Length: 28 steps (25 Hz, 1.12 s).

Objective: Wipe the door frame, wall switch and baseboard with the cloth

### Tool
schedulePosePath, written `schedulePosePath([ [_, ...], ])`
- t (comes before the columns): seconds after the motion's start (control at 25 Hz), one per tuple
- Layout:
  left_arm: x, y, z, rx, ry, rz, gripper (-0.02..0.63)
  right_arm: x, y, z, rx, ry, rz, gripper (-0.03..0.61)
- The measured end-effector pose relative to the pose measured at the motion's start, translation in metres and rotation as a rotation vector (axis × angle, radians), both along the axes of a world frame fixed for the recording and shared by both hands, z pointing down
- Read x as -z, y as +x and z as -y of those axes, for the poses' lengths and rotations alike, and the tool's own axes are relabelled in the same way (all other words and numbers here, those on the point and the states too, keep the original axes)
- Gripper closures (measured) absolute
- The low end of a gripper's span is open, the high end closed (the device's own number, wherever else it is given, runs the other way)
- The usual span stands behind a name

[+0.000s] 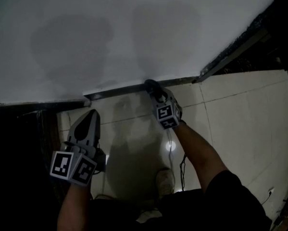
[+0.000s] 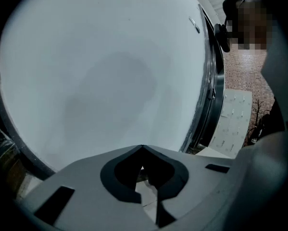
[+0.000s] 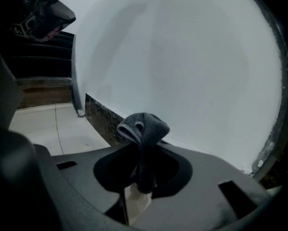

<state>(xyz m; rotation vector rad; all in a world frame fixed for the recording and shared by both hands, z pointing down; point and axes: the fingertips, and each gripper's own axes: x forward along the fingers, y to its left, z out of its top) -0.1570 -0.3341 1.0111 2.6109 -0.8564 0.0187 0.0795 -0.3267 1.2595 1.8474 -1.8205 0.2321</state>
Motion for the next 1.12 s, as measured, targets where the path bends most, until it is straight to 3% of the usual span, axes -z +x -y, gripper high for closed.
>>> schedulePosePath([
  [0.44, -0.024, 0.055, -0.013, -0.111, 0.019, 0.057, 0.621, -0.004, 0.064, -0.031, -0.086, 0.007, 0.004, 0.494],
  [0.8, -0.038, 0.057, -0.002, -0.068, -0.008, 0.071, 0.621, -0.001, 0.101, -0.046, -0.115, 0.039, -0.027, 0.494],
  [1.0, -0.02, 0.046, -0.006, -0.083, -0.017, 0.093, 0.621, 0.022, 0.11, -0.059, -0.192, 0.063, 0.011, 0.494],
  [1.12, -0.038, 0.054, -0.007, -0.087, -0.026, 0.101, 0.621, 0.01, 0.144, -0.068, -0.246, 0.066, 0.005, 0.494],
])
